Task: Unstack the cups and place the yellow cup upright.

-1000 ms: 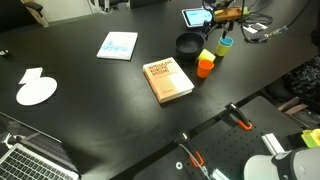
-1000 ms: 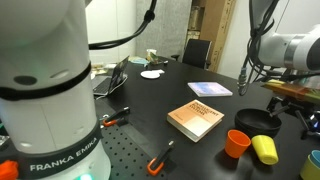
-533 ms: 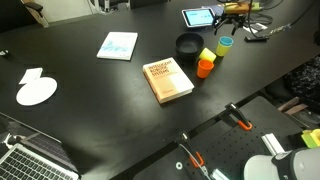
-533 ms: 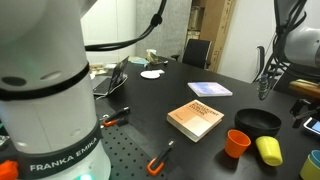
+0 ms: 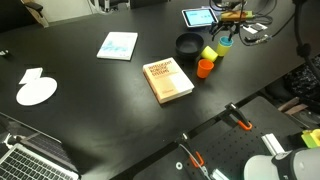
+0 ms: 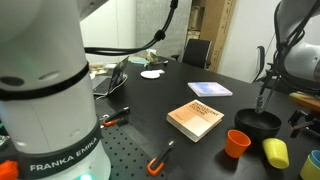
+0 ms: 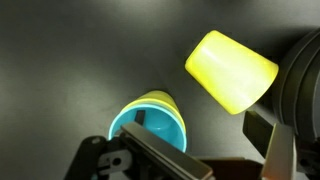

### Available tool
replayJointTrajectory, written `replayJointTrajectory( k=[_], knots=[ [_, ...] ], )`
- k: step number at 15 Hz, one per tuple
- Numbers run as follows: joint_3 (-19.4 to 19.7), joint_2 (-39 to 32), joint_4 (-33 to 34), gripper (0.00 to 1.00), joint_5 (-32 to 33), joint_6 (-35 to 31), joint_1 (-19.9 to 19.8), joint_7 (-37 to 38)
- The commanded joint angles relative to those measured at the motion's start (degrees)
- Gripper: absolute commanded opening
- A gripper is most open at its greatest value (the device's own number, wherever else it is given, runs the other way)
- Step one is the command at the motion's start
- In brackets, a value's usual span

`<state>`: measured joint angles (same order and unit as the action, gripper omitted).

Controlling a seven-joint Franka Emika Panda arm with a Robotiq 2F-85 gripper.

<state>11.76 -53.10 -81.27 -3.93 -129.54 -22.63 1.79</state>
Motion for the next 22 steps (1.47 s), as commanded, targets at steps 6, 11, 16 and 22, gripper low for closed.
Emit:
replayJointTrajectory(
  k=[6,11,16,22],
  knots=[
    [-1.3,-8.9,15.6,0.88,-1.1,7.6,-3.2,-0.7],
    [-1.8,-11.6,20.1,0.42,-1.0,10.3,-4.1,-0.7],
    [-1.7,-13.1,23.6,0.08,-0.7,12.2,-4.7,-0.6],
    [-1.6,-13.1,24.4,0.07,-0.4,13.0,-4.6,-0.4]
  ],
)
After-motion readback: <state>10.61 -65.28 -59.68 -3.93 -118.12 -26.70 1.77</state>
